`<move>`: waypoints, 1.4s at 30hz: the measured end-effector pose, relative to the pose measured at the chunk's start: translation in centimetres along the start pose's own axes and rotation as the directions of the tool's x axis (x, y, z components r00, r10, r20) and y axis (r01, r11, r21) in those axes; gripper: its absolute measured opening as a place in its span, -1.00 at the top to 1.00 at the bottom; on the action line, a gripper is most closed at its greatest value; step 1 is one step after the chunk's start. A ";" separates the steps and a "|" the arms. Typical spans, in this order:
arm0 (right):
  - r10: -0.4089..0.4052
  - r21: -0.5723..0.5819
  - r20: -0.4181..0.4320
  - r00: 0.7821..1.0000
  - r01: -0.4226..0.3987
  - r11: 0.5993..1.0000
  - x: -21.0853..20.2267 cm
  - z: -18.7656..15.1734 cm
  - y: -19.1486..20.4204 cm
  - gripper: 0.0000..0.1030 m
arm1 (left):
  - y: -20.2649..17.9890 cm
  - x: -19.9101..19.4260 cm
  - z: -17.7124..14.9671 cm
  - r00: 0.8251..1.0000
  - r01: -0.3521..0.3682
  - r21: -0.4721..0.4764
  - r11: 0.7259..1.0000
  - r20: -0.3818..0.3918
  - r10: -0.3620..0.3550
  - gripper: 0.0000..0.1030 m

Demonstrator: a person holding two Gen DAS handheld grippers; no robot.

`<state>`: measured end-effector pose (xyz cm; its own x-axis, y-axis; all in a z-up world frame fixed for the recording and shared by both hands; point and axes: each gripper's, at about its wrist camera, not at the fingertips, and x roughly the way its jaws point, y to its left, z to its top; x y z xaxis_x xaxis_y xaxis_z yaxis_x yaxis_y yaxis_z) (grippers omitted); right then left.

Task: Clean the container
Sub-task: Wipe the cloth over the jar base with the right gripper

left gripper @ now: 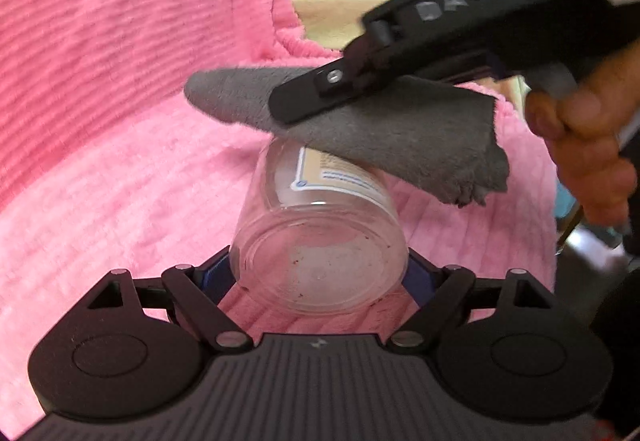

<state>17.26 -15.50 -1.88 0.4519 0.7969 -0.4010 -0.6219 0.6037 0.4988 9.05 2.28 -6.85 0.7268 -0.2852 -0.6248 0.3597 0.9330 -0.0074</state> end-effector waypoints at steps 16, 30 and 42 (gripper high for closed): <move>-0.033 -0.001 -0.006 0.999 0.033 0.999 0.0 0.4 1.2 0.86 | -2.9 -0.4 -0.7 0.988 -0.149 0.280 0.948 0.007 0.153 -0.64; -0.005 -0.072 -0.010 1.000 0.004 0.997 -0.7 -0.9 2.0 0.88 | 1.5 -0.8 0.9 0.998 0.068 -0.081 0.994 0.023 -0.066 -0.66; -0.061 -0.072 -0.029 0.998 0.059 0.996 -0.5 0.1 1.8 0.87 | -2.1 0.1 0.4 0.995 -0.097 0.214 0.972 0.035 0.091 -0.65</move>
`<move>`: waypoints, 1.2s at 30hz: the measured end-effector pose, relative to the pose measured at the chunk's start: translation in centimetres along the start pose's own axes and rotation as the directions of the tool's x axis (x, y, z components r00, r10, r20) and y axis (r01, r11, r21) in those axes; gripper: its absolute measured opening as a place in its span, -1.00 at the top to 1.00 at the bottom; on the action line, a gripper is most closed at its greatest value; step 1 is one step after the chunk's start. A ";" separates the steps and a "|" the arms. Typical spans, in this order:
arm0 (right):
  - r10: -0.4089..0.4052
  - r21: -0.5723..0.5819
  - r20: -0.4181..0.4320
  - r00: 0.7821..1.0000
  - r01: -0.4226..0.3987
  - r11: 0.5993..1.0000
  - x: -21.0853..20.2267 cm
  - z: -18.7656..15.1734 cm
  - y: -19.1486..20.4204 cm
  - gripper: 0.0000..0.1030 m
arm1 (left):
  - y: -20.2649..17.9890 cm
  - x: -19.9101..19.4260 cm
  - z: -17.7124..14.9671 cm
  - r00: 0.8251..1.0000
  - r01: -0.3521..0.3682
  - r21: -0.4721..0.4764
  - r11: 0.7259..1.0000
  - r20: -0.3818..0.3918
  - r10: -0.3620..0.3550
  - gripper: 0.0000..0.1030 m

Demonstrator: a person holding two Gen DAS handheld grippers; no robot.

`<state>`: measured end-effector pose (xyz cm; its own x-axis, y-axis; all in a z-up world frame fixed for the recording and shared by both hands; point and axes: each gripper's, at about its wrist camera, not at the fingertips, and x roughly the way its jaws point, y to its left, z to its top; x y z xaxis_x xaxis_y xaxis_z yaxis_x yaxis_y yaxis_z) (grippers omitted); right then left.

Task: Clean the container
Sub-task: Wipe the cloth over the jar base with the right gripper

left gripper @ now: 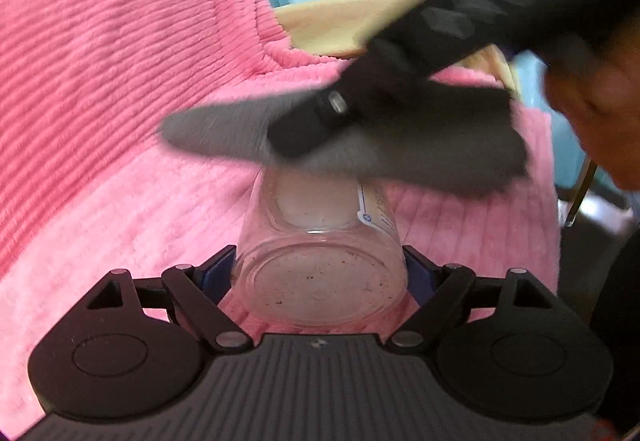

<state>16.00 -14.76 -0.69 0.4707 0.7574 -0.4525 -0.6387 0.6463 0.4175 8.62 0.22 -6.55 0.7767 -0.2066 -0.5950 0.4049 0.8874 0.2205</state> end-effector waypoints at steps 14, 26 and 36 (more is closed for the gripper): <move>0.123 -0.056 -0.041 0.992 -0.125 0.991 0.1 -1.0 1.7 0.85 | -0.1 -0.4 -0.6 1.000 0.010 -0.003 1.000 0.005 -0.010 -0.65; 0.038 -0.001 0.035 0.999 -0.038 0.999 0.1 -0.8 -0.6 0.88 | 1.3 -1.4 -0.9 0.994 0.110 -0.175 0.978 0.007 -0.110 -0.68; 0.085 0.045 0.021 0.996 -0.086 0.995 -0.9 -1.8 -0.2 0.85 | 1.0 -1.0 -0.9 0.996 0.091 -0.138 0.986 -0.012 -0.093 -0.66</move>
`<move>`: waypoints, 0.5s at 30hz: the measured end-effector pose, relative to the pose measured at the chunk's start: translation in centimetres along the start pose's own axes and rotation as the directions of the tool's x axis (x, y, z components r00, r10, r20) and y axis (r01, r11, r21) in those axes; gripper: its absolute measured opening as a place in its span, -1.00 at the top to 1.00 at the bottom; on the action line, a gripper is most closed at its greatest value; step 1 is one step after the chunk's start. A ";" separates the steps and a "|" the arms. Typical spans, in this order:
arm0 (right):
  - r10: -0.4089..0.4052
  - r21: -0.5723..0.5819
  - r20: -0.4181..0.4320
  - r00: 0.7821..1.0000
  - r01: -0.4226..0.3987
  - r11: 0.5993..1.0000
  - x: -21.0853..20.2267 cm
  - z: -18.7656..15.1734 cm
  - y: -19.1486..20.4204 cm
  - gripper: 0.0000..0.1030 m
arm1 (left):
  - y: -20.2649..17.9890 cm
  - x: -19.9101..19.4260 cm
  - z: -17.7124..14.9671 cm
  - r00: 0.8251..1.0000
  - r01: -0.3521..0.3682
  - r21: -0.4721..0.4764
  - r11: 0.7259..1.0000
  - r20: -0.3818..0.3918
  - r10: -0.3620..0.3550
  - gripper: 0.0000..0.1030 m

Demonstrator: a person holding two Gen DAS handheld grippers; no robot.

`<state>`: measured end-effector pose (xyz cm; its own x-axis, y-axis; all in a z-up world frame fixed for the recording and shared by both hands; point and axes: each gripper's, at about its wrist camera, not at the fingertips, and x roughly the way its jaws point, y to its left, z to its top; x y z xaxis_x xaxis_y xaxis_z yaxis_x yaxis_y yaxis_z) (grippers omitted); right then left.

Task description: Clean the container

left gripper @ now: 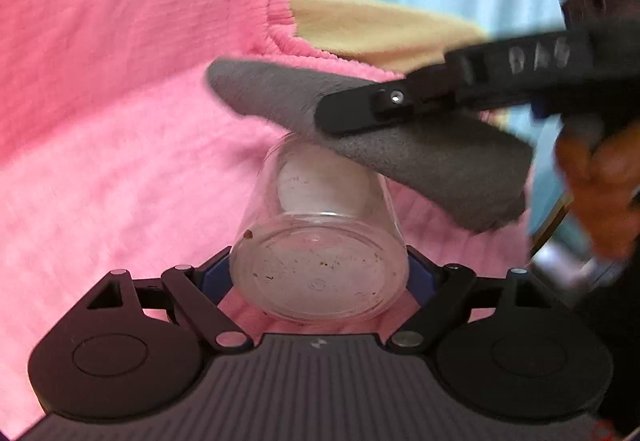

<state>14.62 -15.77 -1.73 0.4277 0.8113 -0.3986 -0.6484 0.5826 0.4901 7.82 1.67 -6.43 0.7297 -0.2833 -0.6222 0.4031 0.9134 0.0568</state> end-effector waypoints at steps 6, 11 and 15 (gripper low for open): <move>0.031 -0.114 -0.043 0.999 -0.036 0.993 0.0 -0.1 1.2 0.88 | -2.8 0.1 -0.5 0.989 -0.149 0.227 0.962 0.013 0.150 -0.65; -0.036 -0.060 -0.015 0.999 0.035 0.998 0.4 0.6 0.9 0.85 | -3.3 0.1 -0.5 0.986 -0.166 0.253 0.953 0.012 0.169 -0.65; 0.085 -0.148 -0.087 0.993 -0.097 0.984 0.9 -0.2 2.7 0.87 | -3.0 0.3 -0.7 0.987 -0.160 0.228 0.961 0.011 0.162 -0.65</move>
<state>13.14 -13.53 -0.92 0.3144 0.8505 -0.4216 -0.7731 0.4871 0.4061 6.44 -0.94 -7.29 0.7911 -0.1350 -0.5966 0.3962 0.8562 0.3316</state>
